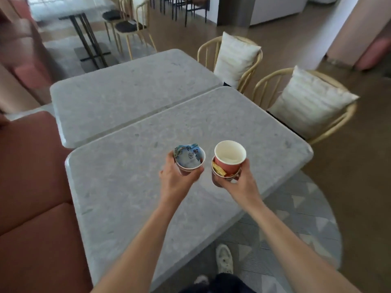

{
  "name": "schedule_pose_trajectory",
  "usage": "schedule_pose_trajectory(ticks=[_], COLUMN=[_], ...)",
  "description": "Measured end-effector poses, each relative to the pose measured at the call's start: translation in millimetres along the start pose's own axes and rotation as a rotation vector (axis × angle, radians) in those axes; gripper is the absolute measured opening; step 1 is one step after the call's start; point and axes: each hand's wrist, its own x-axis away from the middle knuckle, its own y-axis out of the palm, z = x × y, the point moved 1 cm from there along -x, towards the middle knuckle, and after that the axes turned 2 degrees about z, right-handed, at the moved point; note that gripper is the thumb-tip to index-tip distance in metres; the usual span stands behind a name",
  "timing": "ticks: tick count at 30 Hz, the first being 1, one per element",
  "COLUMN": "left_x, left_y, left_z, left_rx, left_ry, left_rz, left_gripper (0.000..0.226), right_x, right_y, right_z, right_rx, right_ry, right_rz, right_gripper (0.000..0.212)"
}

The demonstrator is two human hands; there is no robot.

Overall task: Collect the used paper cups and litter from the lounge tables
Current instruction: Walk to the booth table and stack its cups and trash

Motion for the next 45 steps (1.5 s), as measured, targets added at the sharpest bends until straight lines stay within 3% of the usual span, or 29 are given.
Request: schedule_pose_trajectory(ticks=[16,21,32,39,45], left_x=[56.3,107.7,229.0,268.1,253.7], left_y=[176.3,241.5,350.8,392.9,429.7], left_z=[88.9,123.5,193.3,221.7,247.0], left_rx=[0.064,0.136,0.247,0.247,0.249], left_ry=[0.258,0.299,0.332,0.368,0.4], left_rz=[-0.458,-0.612,-0.896,-1.031,-1.056], left_gripper=[0.072,0.071,0.079,0.075,0.073], right_x=[72.7,111.5,213.2,242.5,210.3], right_y=[-175.4,-247.2,-373.7,-418.3,-447.0], right_z=[54.0,80.5,119.4,127.7,132.6], right_rx=[-0.01,-0.043,-0.075,-0.076,-0.092], right_ry=[0.173,0.219,0.278,0.297,0.281], right_rz=[0.447,0.601,0.854,0.993,1.023], right_gripper=[0.076,0.084,0.075,0.067,0.061])
